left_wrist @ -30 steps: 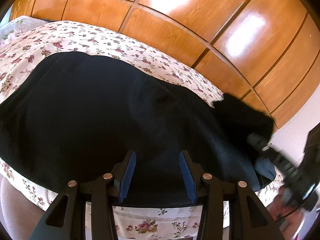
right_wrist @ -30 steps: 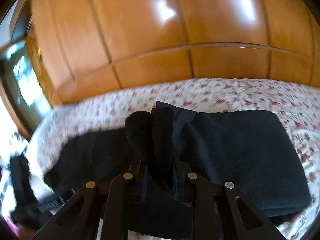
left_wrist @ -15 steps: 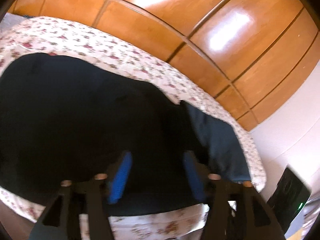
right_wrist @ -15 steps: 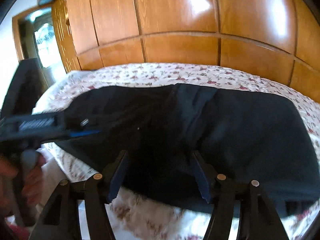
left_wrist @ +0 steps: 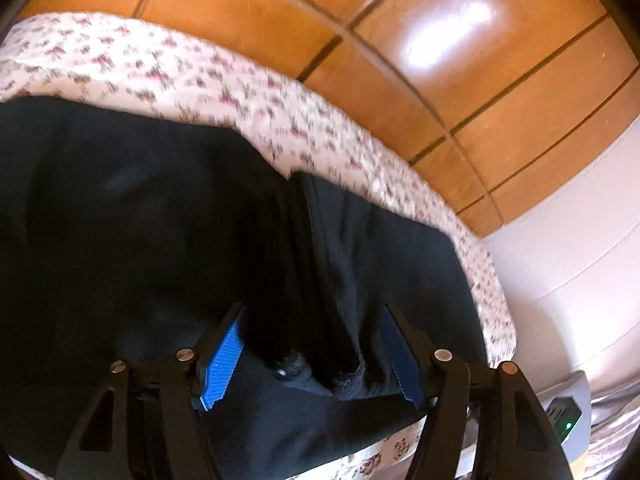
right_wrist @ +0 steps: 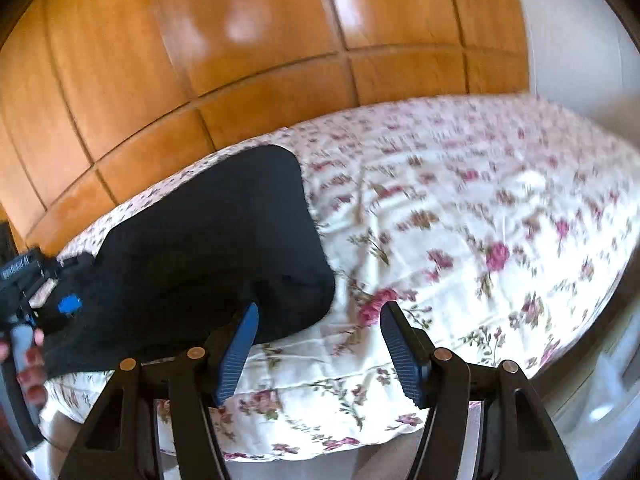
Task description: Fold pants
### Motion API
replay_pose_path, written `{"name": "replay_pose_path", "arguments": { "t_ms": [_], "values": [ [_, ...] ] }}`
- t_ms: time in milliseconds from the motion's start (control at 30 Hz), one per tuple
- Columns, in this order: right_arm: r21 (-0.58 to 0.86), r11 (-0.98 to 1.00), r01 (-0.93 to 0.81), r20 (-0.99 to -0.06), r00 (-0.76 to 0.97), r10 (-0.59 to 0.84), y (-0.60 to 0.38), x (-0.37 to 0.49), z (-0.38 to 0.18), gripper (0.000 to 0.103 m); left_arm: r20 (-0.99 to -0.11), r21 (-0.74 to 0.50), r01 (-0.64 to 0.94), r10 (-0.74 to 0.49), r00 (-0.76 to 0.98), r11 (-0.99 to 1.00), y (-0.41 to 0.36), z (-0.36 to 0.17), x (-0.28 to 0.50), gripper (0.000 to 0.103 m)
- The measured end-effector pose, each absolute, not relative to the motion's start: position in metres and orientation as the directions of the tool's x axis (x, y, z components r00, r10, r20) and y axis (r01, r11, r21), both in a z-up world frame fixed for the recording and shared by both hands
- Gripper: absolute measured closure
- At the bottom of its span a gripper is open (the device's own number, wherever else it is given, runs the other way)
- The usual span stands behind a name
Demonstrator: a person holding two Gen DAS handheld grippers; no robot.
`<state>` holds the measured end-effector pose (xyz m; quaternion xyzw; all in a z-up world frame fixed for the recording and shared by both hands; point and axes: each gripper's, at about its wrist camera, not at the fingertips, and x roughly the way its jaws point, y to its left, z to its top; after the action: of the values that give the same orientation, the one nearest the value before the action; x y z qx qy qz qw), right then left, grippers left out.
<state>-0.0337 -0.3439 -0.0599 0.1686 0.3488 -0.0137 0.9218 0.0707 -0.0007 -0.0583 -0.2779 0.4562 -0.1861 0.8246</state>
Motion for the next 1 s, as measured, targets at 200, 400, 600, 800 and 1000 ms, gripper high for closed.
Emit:
{"name": "replay_pose_path", "arguments": {
  "t_ms": [200,400,600,800,1000],
  "values": [
    [0.28,0.956,0.083,-0.679,0.721,0.136,-0.338,0.001,-0.069,0.075,-0.659,-0.621,0.068,-0.567,0.494,0.781,-0.007,-0.061,0.071,0.078],
    [0.284,0.956,0.069,-0.651,0.746,0.14,-0.343,-0.008,-0.058,0.078,-0.598,-0.638,0.121,-0.588,0.546,0.761,0.013,-0.032,0.051,0.08],
    [0.227,0.973,0.049,-0.683,0.72,0.123,-0.332,-0.012,-0.077,0.079,-0.667,-0.588,0.079,-0.537,0.517,0.805,0.016,-0.078,0.046,0.079],
    [0.265,0.962,0.062,-0.686,0.713,0.143,-0.343,-0.026,-0.066,0.077,-0.65,-0.577,0.088,-0.521,0.553,0.812,0.017,-0.075,0.035,0.073],
    [0.257,0.959,0.116,-0.613,0.787,0.069,-0.359,-0.049,-0.033,0.074,-0.639,-0.576,0.072,-0.503,0.582,0.815,0.021,-0.069,0.029,0.07]
  ]
}}
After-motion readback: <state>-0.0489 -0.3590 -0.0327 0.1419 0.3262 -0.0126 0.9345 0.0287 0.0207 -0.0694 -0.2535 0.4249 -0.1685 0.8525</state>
